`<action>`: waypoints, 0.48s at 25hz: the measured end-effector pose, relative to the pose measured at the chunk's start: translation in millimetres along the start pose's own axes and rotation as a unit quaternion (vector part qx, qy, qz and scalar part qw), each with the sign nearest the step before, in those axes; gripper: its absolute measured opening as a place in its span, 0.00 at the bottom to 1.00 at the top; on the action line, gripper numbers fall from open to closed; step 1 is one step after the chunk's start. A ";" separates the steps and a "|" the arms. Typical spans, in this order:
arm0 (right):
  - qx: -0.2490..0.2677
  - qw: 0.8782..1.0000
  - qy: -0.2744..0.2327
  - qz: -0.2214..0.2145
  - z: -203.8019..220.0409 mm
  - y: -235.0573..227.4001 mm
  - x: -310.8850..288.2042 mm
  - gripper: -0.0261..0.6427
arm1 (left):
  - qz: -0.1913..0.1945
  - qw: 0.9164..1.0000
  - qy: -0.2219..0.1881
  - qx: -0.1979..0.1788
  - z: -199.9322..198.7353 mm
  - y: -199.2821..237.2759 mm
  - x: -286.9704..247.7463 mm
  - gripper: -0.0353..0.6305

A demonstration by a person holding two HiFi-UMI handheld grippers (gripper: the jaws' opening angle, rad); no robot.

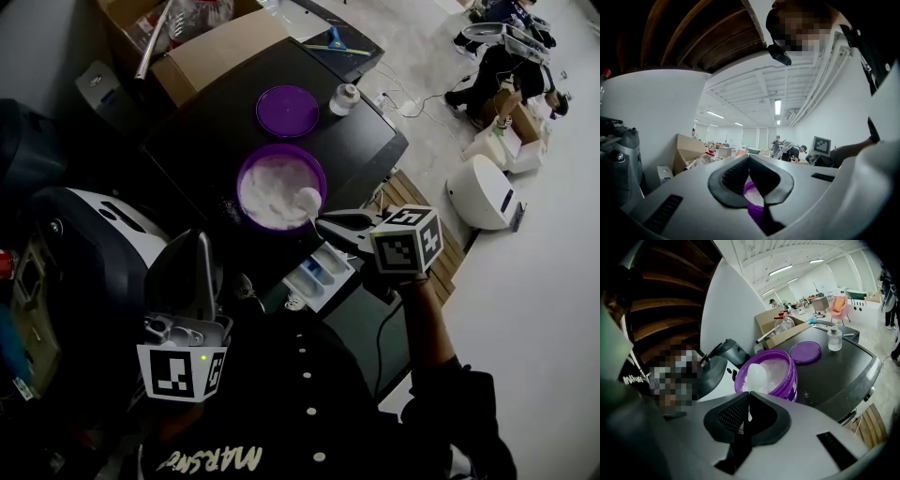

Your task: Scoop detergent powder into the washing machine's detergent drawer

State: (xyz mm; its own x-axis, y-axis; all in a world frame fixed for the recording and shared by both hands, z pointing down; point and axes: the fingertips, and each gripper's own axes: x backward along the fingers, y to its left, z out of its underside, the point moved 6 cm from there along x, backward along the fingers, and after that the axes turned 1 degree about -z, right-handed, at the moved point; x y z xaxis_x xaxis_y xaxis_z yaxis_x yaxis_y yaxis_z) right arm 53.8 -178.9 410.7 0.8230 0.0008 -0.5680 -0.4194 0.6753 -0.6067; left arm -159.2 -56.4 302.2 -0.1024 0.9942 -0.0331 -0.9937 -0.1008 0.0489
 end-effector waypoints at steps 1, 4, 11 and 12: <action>0.000 1.000 0.002 0.001 -0.3 -0.4 -1.7 0.09 | -0.001 1.000 0.001 0.001 0.7 0.9 -0.2 0.08; -0.002 1.000 0.005 0.000 -1.6 -1.0 -6.2 0.09 | -0.002 1.000 0.003 0.002 2.5 3.0 -0.9 0.08; -0.007 1.000 0.005 0.005 -3.7 -3.4 -7.9 0.09 | -0.003 1.000 0.007 0.004 4.5 6.3 -3.1 0.08; -0.001 1.000 0.007 0.007 -3.8 -3.5 -8.0 0.09 | -0.003 1.000 0.007 0.005 4.8 6.4 -4.0 0.08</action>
State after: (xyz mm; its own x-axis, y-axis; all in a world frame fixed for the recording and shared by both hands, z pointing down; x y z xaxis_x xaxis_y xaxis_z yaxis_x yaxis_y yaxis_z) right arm 47.2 -184.1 415.2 0.8117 -0.0009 -0.5841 -0.4312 0.6735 -0.6003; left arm -165.0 -60.8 307.4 -0.0970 0.9942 -0.0472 -0.9939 -0.0943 0.0579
